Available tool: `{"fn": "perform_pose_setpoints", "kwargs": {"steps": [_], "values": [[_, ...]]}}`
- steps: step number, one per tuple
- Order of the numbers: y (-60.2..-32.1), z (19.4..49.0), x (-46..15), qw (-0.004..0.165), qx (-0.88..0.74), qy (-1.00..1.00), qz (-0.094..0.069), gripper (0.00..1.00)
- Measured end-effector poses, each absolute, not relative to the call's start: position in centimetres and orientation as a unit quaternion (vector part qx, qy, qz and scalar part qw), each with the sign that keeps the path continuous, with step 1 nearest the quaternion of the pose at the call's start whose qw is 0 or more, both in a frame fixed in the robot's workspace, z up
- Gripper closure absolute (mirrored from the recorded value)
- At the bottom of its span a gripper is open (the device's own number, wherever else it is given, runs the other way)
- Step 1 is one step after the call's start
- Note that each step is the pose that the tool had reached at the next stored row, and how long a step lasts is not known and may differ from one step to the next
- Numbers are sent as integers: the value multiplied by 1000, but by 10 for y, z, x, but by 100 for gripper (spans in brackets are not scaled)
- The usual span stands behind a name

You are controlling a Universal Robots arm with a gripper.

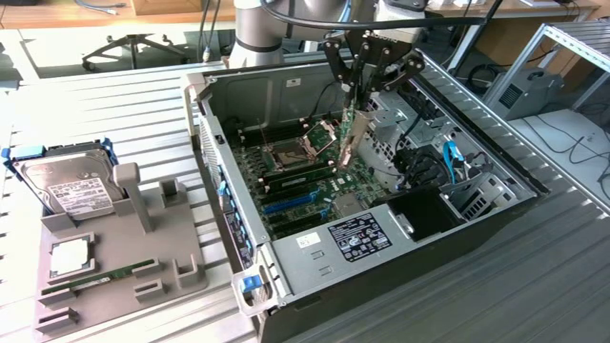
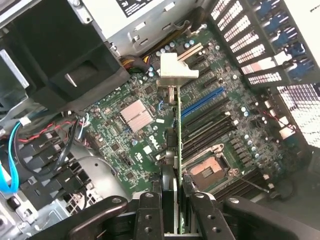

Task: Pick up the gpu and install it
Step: 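Insert the gpu into the slot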

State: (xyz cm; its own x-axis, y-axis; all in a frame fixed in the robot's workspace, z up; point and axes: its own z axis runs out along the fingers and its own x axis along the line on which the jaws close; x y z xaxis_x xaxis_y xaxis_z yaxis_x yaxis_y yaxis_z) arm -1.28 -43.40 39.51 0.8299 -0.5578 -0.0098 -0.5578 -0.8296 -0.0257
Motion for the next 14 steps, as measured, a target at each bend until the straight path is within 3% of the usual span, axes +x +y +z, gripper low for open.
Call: {"fn": "perform_pose_setpoints", "kwargs": {"steps": [14], "values": [[-434,394,-13,12,-932,363,-1,74]]}}
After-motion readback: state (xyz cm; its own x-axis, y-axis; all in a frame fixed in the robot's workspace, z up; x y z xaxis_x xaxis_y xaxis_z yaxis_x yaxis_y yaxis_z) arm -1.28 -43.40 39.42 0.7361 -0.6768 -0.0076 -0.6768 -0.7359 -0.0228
